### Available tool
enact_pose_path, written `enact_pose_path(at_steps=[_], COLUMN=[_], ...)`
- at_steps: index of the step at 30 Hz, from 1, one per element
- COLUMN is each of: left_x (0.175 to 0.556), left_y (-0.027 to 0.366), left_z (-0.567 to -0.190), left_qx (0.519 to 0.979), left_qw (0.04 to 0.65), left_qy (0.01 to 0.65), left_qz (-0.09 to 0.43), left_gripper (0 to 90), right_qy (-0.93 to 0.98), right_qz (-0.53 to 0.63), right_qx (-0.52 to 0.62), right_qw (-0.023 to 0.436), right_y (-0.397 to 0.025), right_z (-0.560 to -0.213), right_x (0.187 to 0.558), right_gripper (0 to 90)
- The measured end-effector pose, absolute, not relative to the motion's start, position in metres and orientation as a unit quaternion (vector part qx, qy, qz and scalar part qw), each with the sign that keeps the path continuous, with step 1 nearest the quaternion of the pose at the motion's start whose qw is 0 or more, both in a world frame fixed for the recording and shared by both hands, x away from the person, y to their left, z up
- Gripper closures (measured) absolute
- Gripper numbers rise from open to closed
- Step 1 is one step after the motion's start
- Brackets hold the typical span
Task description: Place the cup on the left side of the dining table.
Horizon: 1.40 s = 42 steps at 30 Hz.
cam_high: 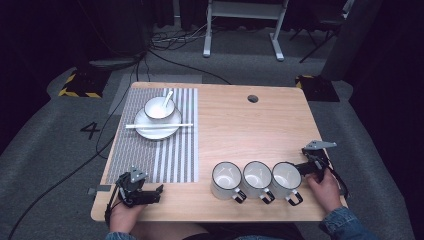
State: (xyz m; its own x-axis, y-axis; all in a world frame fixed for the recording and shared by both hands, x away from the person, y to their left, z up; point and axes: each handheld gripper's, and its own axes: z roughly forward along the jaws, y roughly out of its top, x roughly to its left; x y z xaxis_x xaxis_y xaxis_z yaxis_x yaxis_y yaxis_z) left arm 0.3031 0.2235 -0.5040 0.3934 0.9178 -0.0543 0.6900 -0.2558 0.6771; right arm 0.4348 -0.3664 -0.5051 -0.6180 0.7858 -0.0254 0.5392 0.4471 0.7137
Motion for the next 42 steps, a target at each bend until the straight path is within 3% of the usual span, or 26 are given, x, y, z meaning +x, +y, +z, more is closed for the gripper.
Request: enact_pose_path(at_steps=[4,8,25,42], left_x=[0.303,0.302,0.282,0.268], left_y=[0.223,0.226,0.217,0.213], left_z=[-0.504,-0.5,-0.467,-0.455], left_qx=[0.775,0.759,0.683,0.645], left_qw=[0.315,0.327,0.443,0.489], left_qy=[0.518,0.526,0.511,0.495], left_qz=[0.179,0.202,0.274,0.315], left_gripper=[4.8,11.1,11.0,11.0], right_qy=[0.832,0.831,0.831,0.832], right_qz=[0.343,0.343,0.343,0.343], right_qx=[0.398,0.398,0.399,0.398], right_qw=[0.179,0.18,0.18,0.18], right_y=[-0.366,-0.366,-0.366,-0.366], right_z=[-0.505,-0.505,-0.505,-0.505], right_x=[0.435,0.435,0.435,0.435], right_gripper=[0.2,0.2,0.2,0.2])
